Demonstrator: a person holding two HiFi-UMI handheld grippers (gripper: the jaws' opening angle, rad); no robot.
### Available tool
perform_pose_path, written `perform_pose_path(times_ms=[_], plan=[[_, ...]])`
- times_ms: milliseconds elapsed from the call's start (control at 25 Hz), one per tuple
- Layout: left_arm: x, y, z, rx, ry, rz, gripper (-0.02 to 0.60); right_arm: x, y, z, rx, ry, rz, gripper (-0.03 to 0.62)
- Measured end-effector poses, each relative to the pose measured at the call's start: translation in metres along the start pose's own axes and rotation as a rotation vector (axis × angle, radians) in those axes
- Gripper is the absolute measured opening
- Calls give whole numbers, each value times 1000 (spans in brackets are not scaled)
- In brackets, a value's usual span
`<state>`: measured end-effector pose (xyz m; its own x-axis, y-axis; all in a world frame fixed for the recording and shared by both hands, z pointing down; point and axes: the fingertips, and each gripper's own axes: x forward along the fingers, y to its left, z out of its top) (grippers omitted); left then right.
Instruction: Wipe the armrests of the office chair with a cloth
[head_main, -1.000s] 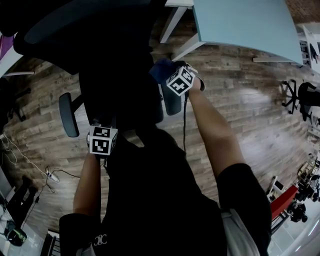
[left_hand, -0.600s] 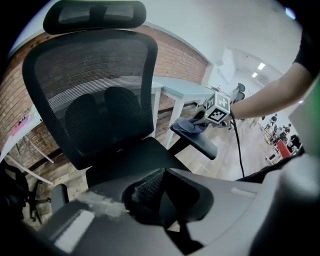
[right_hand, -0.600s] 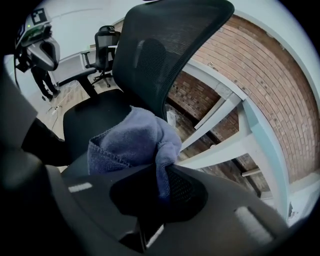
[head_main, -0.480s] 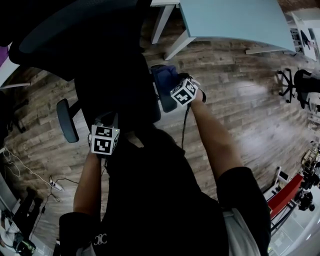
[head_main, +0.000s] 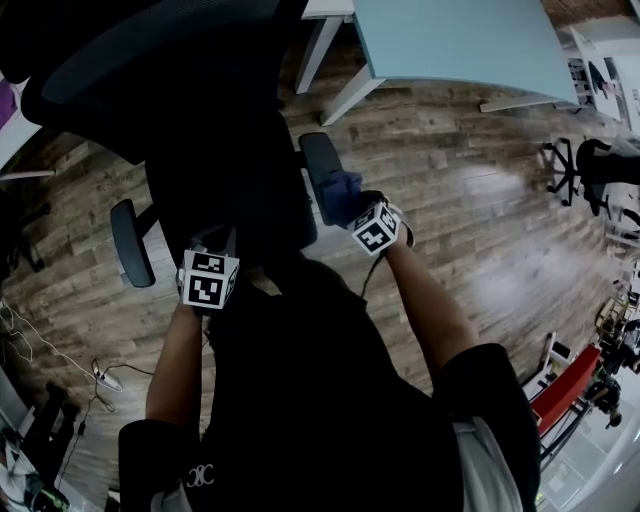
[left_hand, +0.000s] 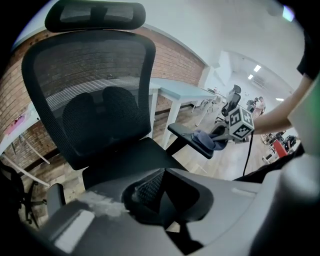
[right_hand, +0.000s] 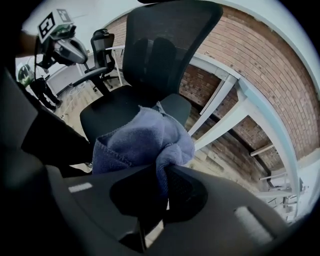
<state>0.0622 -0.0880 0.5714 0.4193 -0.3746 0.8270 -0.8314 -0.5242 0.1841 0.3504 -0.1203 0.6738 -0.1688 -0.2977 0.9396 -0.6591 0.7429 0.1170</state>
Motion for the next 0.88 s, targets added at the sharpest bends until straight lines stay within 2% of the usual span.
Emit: perform_pose_path(times_ms=[280, 400, 480, 560, 640, 760, 880], plan=[[4, 4, -6, -6, -13, -15, 5, -24, 67, -11, -23, 24, 96, 44], [2, 3, -7, -11, -27, -18, 6, -35, 101, 5, -48, -1, 162, 46], [-1, 6, -8, -15, -26, -23, 6, -38, 116, 23, -66, -32, 173, 46], [-4, 10, -11, -24, -32, -20, 5, -36, 125, 41, -40, -71, 163, 46], [-9, 15, -17, -36, -32, -10, 6, -34, 125, 60, 78, -131, 125, 46], [-18, 20, -25, -49, -24, -8, 6, -36, 107, 84, 362, -237, 32, 46], [-25, 25, -33, -64, -18, -40, 5, -30, 94, 95, 616, -317, -59, 46]])
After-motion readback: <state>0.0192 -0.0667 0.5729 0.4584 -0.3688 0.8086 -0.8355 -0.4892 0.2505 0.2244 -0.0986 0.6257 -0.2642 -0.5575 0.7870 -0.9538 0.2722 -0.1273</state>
